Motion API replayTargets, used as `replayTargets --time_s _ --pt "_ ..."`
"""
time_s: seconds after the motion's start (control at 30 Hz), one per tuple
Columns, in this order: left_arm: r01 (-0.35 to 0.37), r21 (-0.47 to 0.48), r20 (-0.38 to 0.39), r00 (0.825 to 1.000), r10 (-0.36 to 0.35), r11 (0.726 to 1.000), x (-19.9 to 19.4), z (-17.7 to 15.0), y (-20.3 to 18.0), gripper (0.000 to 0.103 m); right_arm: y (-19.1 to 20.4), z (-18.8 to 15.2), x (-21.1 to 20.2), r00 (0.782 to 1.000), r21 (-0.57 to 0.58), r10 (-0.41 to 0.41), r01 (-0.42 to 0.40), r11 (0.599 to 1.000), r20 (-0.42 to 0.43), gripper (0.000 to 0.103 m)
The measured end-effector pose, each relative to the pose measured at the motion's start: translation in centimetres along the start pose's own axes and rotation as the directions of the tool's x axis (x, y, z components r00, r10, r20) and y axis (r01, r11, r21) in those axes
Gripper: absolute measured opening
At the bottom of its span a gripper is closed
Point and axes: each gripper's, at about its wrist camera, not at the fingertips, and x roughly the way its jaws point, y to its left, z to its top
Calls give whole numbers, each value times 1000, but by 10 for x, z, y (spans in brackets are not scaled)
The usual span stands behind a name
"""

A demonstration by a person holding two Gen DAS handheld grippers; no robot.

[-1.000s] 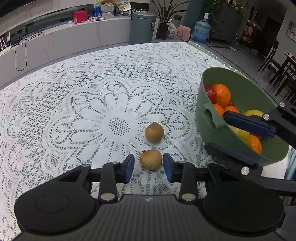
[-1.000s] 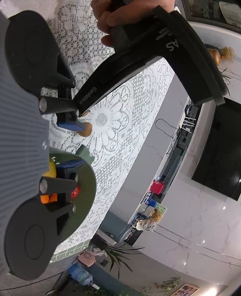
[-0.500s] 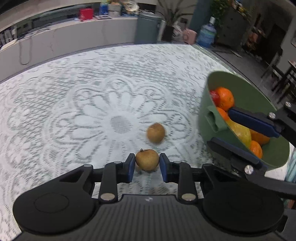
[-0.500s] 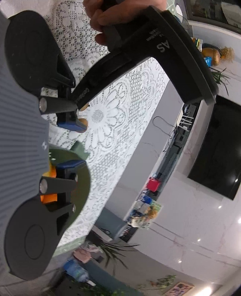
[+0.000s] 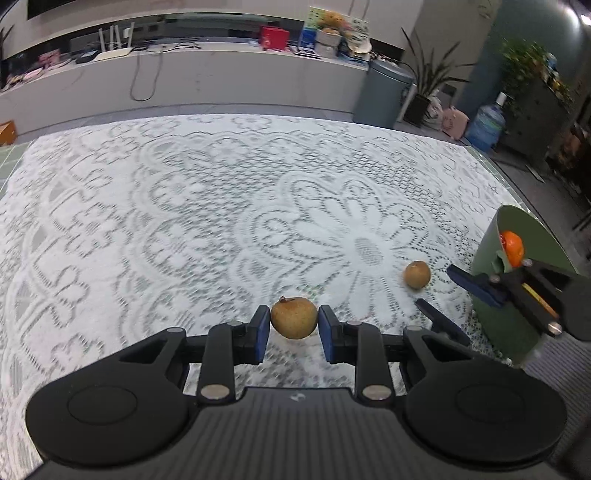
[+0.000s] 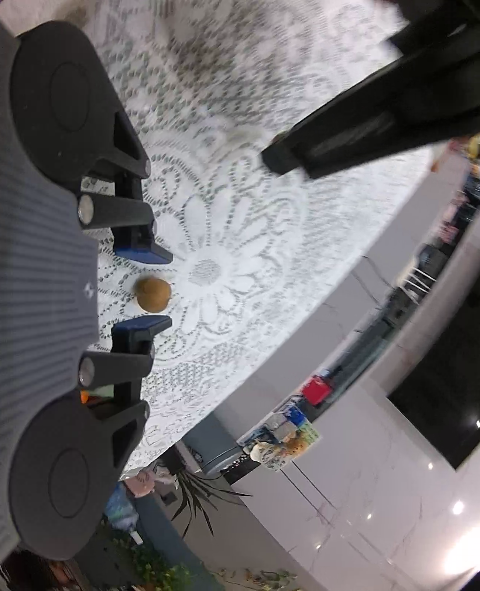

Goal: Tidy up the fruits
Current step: 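Grasp a brown kiwi with the left tool while the right tool grasps the other kiwi, then lift both held kiwis and carry them over the green colander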

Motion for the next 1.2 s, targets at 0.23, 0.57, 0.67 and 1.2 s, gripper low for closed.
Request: replayTargets --time_s 0.23,0.57,0.67,1.2 --pt "6 -16 10 1000 -6 1000 -7 -11 8 32 3 10 26 995 -29 -59 57 998 -82 26" --pt "39 -26 13 999 -39 999 -7 -14 7 32 0 8 43 991 -12 -62 62 998 -117 24" --pt "44 -26 9 999 -44 999 -6 -15 6 32 0 8 46 992 -18 -61 59 998 -113 22" --pt "30 -40 21 999 -29 999 -36 -12 -5 32 -21 15 -27 996 83 -20 13 996 84 21"
